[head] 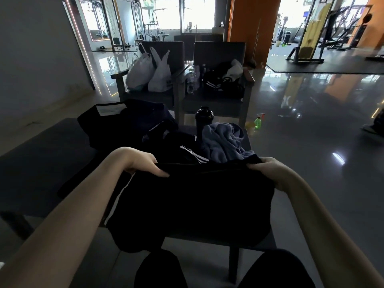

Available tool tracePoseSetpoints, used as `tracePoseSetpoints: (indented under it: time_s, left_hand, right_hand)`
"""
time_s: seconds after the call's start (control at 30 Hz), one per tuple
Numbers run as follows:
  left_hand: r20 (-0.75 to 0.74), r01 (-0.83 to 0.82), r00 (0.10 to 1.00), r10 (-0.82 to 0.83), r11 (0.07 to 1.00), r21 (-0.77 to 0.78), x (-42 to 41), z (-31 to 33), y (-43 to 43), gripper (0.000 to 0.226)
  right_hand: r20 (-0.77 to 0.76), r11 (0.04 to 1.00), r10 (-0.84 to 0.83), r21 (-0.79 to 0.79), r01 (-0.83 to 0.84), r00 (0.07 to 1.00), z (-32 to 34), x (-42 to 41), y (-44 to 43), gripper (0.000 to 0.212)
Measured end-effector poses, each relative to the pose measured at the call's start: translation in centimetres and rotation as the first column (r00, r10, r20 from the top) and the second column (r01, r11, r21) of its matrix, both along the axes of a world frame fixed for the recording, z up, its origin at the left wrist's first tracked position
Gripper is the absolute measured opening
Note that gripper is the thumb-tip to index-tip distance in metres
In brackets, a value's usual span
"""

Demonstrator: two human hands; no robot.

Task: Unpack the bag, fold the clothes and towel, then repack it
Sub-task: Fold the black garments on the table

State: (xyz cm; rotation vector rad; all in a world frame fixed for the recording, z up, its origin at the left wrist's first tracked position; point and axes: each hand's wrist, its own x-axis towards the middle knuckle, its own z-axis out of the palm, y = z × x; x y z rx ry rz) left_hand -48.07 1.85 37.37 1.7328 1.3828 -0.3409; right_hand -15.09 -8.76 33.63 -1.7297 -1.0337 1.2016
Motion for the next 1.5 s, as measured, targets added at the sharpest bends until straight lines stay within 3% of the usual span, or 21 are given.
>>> tracePoseSetpoints:
  time_s: [0.1,0.2,0.33,0.47,0.6,0.7,0.83,0.93,1.07,1.17,1.3,1.43,1.5]
  left_hand:
    - [-0.128,0.042,0.991,-0.034,0.997,0.062,-0.9,0.3,1.4,0.023]
    - [-0.236,0.060,0.972,0.012,0.954,0.295,-1.4,0.4,3.5,0.015]
    - [-0.071,-0.115,0.981,0.183,0.828,0.549,-1.4,-0.3,7.7,0.032]
    - [0.000,-0.177,0.961,0.276,0.618,0.766,0.5,-1.7,12.0,0.042]
    - [0.108,-0.243,0.937,0.332,0.398,0.885,2.7,-3.7,15.9,0.036]
    - [0.107,-0.232,0.928,0.358,0.330,0.915,4.4,-5.4,19.2,0.036]
    - [-0.025,-0.096,0.936,0.351,0.324,0.941,6.0,-7.7,21.4,0.031]
    - [-0.083,0.007,0.975,0.206,0.346,0.938,6.9,-9.8,20.0,0.040]
    - [0.082,-0.066,0.996,-0.042,0.299,0.952,7.5,-13.1,13.7,0.016]
    - [0.109,-0.056,0.982,-0.154,0.312,0.948,7.4,-14.9,8.9,0.002]
    - [0.084,-0.019,0.984,-0.157,0.382,0.924,6.5,-16.2,4.7,0.012]
    - [0.007,0.036,0.997,-0.071,0.589,0.807,6.4,-16.1,2.5,0.036]
    - [-0.007,0.007,1.000,-0.003,0.627,0.779,6.8,-15.5,1.3,0.042]
  right_hand:
    - [0.008,0.989,-0.112,0.096,0.110,0.994,-0.9,-0.6,2.1,0.012]
    - [0.052,0.962,-0.228,0.164,0.216,0.972,-1.9,-0.6,4.7,0.021]
    - [0.100,0.922,-0.345,0.224,0.317,0.933,-3.3,-0.1,8.2,0.022]
    - [0.153,0.888,-0.423,0.263,0.376,0.893,-4.5,0.1,12.3,0.025]
    - [0.137,0.866,-0.466,0.276,0.418,0.874,-5.6,0.6,15.7,0.024]
    - [0.129,0.868,-0.461,0.270,0.416,0.878,-6.9,1.5,18.6,0.027]
    - [0.137,0.886,-0.435,0.243,0.395,0.890,-8.4,2.0,20.5,0.031]
    - [0.204,0.907,-0.388,0.256,0.334,0.899,-9.7,1.7,19.9,0.042]
    - [0.240,0.895,-0.381,0.339,0.290,0.893,-11.3,0.9,17.4,0.044]
    - [0.207,0.911,-0.353,0.300,0.284,0.913,-12.4,0.7,14.9,0.049]
    - [0.288,0.964,-0.255,0.151,0.219,0.923,-12.9,0.6,11.2,0.060]
    - [0.403,0.976,-0.129,-0.111,0.188,0.906,-13.4,0.6,8.0,0.067]
    - [0.395,0.964,-0.135,-0.161,0.213,0.909,-13.4,0.4,6.6,0.061]
